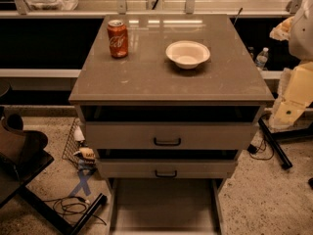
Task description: Place coke can into bottom drawer
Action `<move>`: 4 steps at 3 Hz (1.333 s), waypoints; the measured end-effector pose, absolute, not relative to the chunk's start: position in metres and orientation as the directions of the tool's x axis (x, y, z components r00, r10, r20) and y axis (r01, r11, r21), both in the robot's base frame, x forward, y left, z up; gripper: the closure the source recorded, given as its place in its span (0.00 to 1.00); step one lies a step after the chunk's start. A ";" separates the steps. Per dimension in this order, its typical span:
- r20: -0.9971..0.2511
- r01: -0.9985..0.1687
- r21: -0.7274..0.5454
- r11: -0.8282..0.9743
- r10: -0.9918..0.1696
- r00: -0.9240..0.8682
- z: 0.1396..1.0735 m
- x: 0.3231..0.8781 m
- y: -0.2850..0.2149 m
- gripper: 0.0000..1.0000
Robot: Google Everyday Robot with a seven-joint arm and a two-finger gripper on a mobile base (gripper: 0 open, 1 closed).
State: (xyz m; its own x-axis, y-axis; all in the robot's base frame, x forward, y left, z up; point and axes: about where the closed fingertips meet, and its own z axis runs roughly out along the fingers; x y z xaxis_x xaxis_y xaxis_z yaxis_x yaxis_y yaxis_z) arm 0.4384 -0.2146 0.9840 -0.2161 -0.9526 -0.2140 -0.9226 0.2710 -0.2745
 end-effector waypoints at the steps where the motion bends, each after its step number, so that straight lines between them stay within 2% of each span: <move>1: -0.214 -0.923 -0.275 0.271 -0.953 -0.216 0.984 0.438 -0.215 0.00; 2: -0.328 -0.912 -0.304 0.276 -0.929 -0.172 0.988 0.463 -0.196 0.00; 3: -0.548 -0.900 -0.299 0.317 -0.829 -0.110 0.973 0.511 -0.168 0.00; 4: -0.754 -0.897 -0.289 0.336 -0.657 -0.003 0.964 0.555 -0.124 0.00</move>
Offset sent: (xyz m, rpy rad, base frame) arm 0.0937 0.0676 0.0215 0.4331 -0.2407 0.1132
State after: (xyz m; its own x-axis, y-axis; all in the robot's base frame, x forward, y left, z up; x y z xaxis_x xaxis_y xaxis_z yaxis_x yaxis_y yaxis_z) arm 0.5546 -0.1238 0.9645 -0.0029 -0.6570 -0.7539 -0.8966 0.3356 -0.2889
